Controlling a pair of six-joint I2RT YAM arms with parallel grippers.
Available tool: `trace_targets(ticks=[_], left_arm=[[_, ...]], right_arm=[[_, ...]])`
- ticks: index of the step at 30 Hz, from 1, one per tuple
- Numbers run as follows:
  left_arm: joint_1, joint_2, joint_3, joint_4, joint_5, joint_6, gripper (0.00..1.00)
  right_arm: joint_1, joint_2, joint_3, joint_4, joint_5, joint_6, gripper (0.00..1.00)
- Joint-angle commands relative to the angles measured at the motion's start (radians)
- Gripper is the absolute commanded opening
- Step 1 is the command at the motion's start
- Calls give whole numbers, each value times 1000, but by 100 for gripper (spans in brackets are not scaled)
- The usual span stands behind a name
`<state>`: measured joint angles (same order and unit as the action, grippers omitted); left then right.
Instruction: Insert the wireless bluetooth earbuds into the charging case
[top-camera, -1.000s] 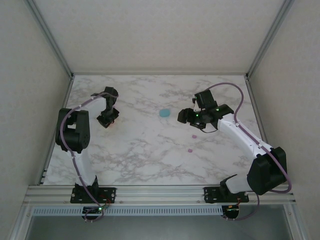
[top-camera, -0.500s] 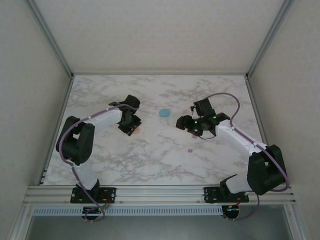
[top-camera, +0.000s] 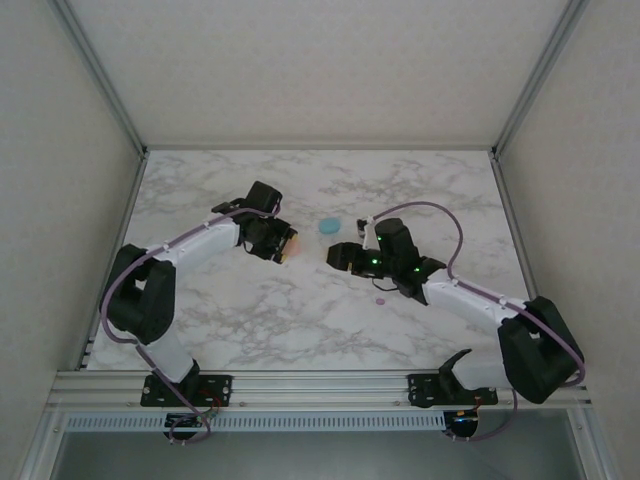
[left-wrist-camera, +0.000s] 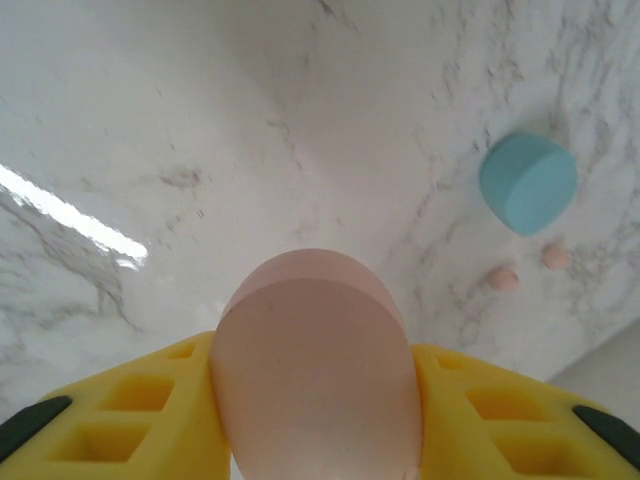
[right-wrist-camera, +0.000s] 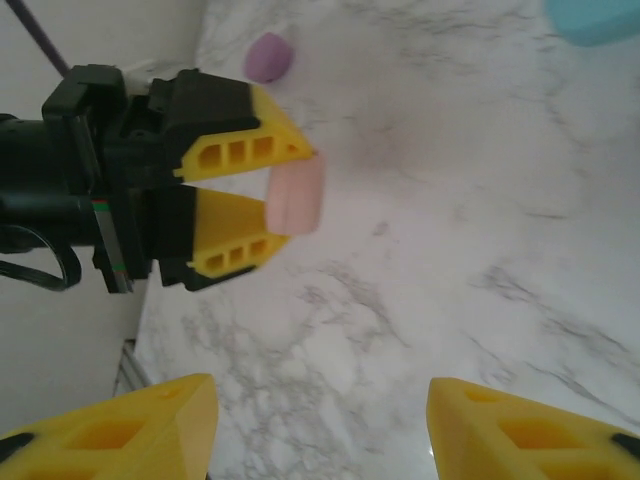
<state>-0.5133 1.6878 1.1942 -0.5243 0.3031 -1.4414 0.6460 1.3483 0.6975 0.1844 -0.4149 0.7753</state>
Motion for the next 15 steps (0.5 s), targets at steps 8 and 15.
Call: trace_targets(ticks=[8,15], left_arm=[[-21,-78,3,24,48,-76,43],[-22,-90,2,38,57,-89,43]], right_arm=[[30,169,138,141,-64,70,58],[53,258,218,135,-88,63,58]])
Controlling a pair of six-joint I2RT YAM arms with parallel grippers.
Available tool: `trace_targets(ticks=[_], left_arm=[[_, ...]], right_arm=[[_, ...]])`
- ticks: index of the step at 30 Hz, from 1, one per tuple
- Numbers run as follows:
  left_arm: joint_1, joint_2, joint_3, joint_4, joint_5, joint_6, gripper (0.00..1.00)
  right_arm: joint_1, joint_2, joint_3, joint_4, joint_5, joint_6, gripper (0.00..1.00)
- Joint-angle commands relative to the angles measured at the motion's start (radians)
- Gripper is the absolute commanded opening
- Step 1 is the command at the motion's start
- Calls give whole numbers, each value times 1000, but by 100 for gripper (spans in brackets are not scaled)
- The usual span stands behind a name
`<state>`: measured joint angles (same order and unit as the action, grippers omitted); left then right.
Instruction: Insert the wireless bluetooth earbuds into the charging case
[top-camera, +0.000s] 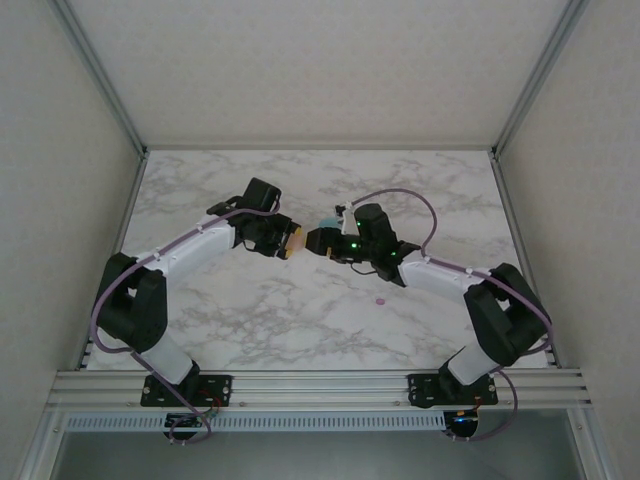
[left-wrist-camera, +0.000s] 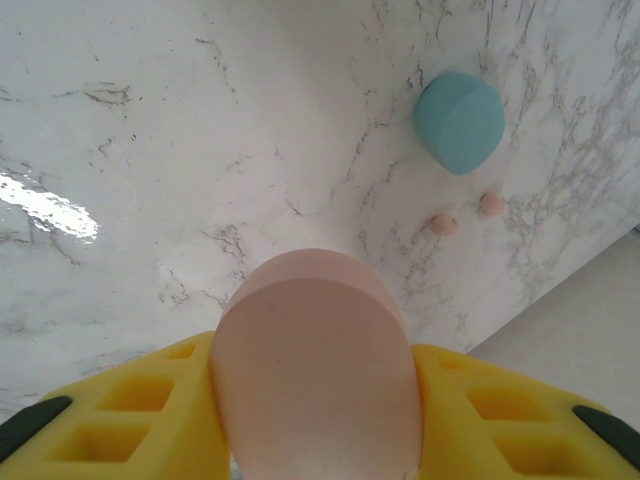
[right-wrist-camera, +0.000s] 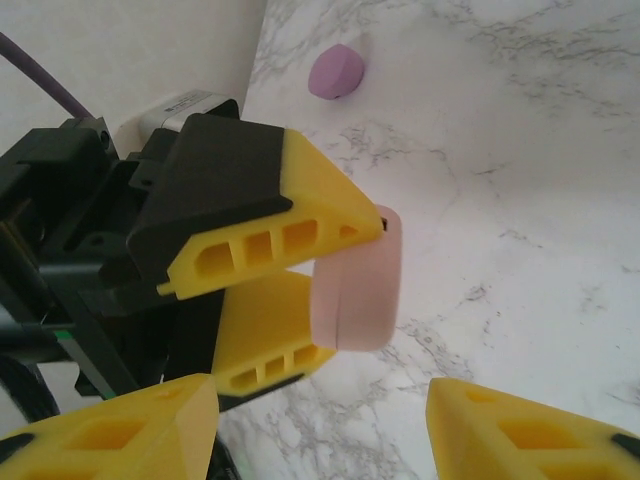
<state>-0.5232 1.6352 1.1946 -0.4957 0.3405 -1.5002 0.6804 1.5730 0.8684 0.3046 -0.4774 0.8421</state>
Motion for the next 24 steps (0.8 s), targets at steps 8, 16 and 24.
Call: trace_targets(ticks=[8,16,24], left_arm=[[-12,-50,1,27,35,-54,43],[-12,-64,-6,36,43,-64,43],[-15,-63,-10,35,45,-63,43]], right_arm=[[33,101,57,71,10,-4,53],[38,122,46,131,48,0,50],[38,120,58,134,92,-1,43]])
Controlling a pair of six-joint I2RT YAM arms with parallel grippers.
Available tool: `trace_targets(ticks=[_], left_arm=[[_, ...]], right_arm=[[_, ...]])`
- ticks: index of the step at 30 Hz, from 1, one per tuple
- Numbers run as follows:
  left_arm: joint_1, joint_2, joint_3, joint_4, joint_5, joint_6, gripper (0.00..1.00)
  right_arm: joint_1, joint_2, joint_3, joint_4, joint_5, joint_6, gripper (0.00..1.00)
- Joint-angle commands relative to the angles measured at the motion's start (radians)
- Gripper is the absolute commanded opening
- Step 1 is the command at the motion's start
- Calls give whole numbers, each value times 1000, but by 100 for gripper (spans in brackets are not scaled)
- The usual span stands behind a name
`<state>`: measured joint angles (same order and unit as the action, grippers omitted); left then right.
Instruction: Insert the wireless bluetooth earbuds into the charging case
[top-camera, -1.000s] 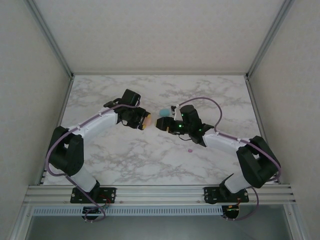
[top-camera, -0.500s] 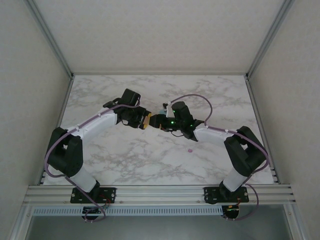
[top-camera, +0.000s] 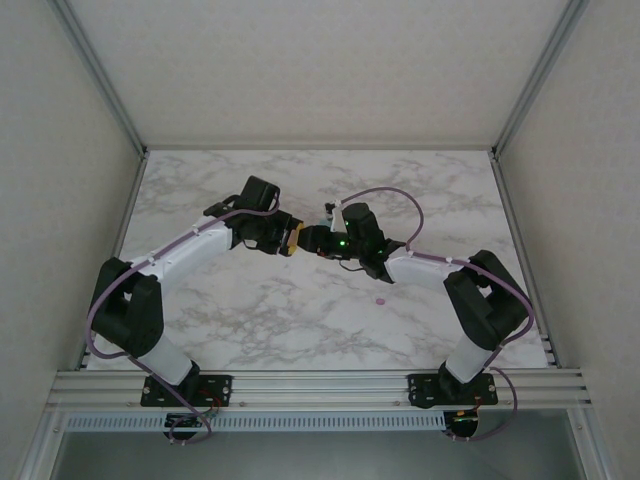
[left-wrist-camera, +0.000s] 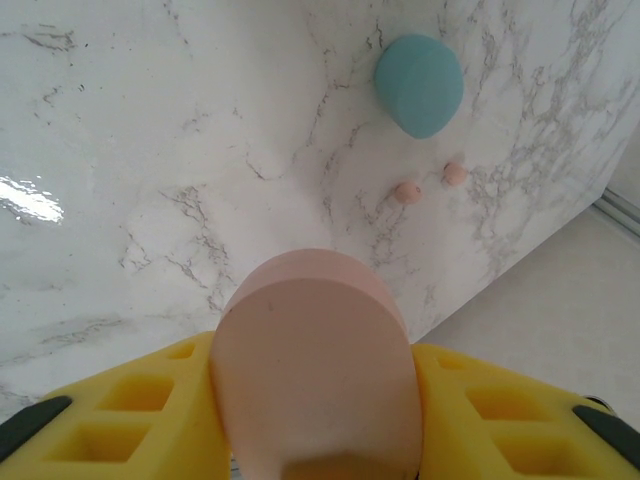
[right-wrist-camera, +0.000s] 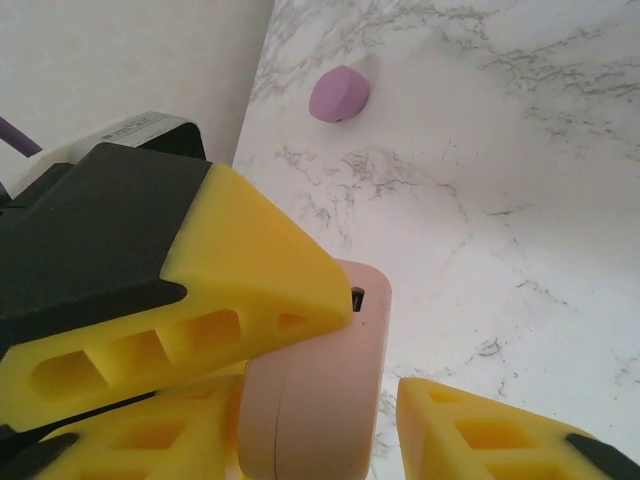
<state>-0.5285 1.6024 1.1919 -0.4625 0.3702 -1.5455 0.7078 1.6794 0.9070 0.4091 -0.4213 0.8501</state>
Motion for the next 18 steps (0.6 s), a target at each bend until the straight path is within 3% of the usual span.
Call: trace_targets(ticks=[1,8,12,15,16,18], left_arm=[[-10,-29,-8,3,18,-18,43],[-13,-31,-3,11,14,-12,48],[-13,-43,5,23,-26,50,73],[-13,-76,38,22,-116,208,94],[-13,-104,44,29,-163,283,99],[-13,-176,46,36,-270,451,100]], right_arm=[[10,17,22,28,38,-9,41],[10,13,34,-4,37,-4,26],[10,-27,32,-38,32,-5,21],[-4,-69,42,-87,-17,-8,20],[-14,-87,46,-110,-40,-8,20],[-44,-125,50,-134,-106,-6,20]])
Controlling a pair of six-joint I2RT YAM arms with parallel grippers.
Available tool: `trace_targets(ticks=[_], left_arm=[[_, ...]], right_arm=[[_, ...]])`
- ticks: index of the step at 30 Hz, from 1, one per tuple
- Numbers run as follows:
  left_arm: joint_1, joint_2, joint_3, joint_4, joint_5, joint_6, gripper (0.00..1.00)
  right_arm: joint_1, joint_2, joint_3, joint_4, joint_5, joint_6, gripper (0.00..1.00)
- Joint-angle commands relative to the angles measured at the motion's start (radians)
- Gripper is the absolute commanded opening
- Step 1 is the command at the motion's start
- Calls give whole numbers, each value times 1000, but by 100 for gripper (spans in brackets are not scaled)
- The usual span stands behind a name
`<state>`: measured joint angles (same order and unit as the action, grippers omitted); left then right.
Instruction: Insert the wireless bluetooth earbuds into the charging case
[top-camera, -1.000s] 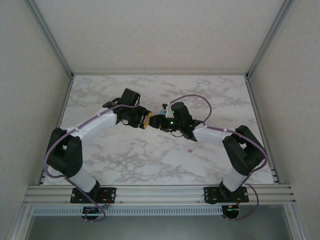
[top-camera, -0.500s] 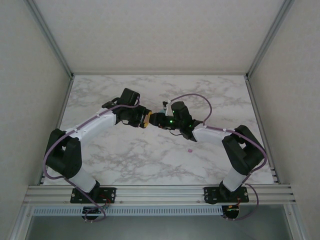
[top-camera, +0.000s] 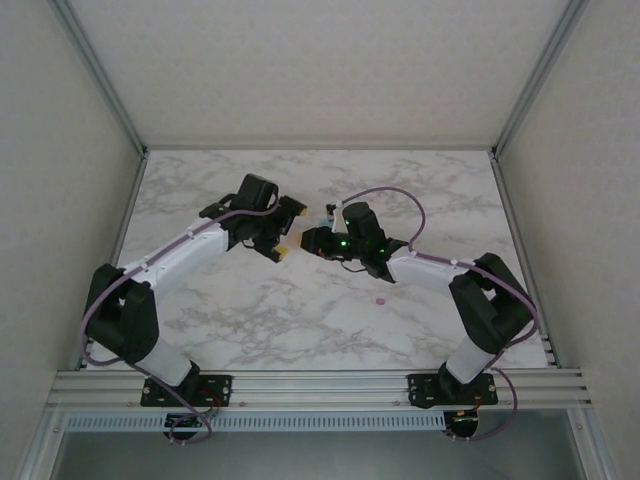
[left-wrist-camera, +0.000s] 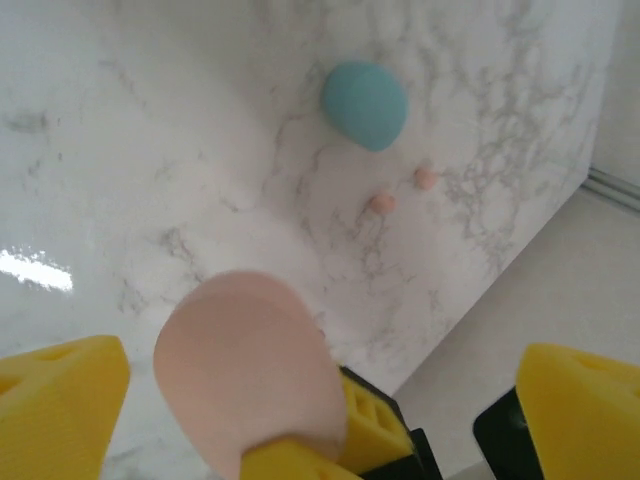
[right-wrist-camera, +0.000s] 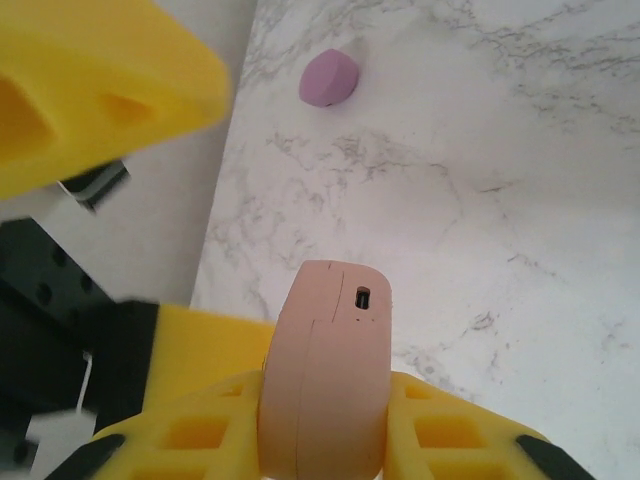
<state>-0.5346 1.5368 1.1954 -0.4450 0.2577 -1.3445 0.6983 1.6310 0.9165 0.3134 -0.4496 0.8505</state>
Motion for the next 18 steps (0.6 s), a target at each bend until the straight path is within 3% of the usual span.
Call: trace_targets(ticks=[1,4,8,10,12,15,18], left_arm=[[-7,-160,24,45,-215,336,100],[-7,-326,-77,193,-340,585,100],[-6,-514,-274,522,-329,943,100],[-5,-573,-347,632,-201,1188,100],[-4,-603,-344,564,-42,1407,100],[-4,-594,-296,410,93,1581,97],[-4,-591,-315,452,176,1615,91]], right_arm=[[-55,-97,41,-43,-125,2,20],[-135,-140,56,-72,-283,42,20],[-231,-165,110,-88,-501,115,21],[-264,-166,147,-97,-591,149,21],[-287,-160,195,-129,-660,173,21],[-302,-148,247,-141,-719,225,21],[-303,-128,277,-86,-769,316,22]])
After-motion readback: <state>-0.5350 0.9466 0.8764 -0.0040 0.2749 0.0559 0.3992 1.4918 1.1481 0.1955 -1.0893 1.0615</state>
